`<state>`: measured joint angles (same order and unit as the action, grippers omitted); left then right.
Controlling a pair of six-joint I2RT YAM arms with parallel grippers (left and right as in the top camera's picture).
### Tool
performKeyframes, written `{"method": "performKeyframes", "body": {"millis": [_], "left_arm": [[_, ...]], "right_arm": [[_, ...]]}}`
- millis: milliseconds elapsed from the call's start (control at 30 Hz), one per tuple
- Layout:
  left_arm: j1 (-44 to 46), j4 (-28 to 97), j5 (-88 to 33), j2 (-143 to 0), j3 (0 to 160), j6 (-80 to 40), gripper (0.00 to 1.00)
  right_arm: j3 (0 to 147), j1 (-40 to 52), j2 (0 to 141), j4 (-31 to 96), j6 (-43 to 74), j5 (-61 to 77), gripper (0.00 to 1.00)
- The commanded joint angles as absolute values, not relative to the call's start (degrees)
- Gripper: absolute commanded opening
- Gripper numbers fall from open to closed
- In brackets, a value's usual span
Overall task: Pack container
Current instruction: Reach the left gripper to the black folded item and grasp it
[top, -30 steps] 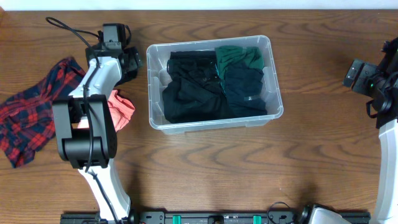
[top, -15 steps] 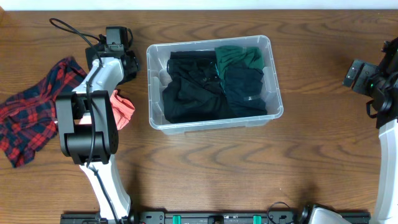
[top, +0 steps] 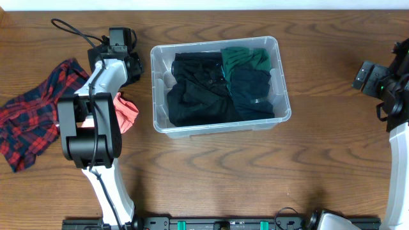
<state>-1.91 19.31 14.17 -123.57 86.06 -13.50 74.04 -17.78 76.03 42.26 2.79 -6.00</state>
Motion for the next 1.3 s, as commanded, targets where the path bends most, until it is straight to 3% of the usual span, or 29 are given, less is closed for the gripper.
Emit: {"method": "performKeyframes", "body": {"millis": [0, 133, 300, 367, 600, 700, 833, 1267], "left_arm": [[-2.3, 20.0, 14.6, -128.5, 84.8, -13.8, 0.82], [-2.3, 20.5, 14.7, -129.5, 84.8, -13.8, 0.81], [-2.3, 20.8, 14.7, -129.4, 84.8, -13.2, 0.58], [-2.3, 21.1, 14.7, -129.4, 84.8, -12.7, 0.57], [-2.3, 22.7, 14.6, -129.5, 84.8, -12.8, 0.62], [-2.3, 22.8, 14.6, -129.5, 84.8, -12.8, 0.77], [-2.3, 23.3, 12.3, -129.6, 84.8, -12.8, 0.89], [-2.3, 24.6, 10.1, -133.0, 84.6, -12.7, 0.83]], "right_arm": [[74.1, -17.9, 76.1, 42.3, 3.2, -6.0, 0.99], [74.1, -17.9, 76.1, 42.3, 3.2, -6.0, 0.99], [74.1, -18.0, 76.1, 42.3, 3.2, -6.0, 0.99], [74.1, -17.9, 76.1, 42.3, 3.2, -6.0, 0.99], [74.1, -17.9, 76.1, 42.3, 3.2, -6.0, 0.99], [74.1, -17.9, 76.1, 42.3, 3.2, -6.0, 0.99], [74.1, -17.9, 76.1, 42.3, 3.2, -6.0, 0.99], [74.1, -17.9, 76.1, 42.3, 3.2, -6.0, 0.99]]}}
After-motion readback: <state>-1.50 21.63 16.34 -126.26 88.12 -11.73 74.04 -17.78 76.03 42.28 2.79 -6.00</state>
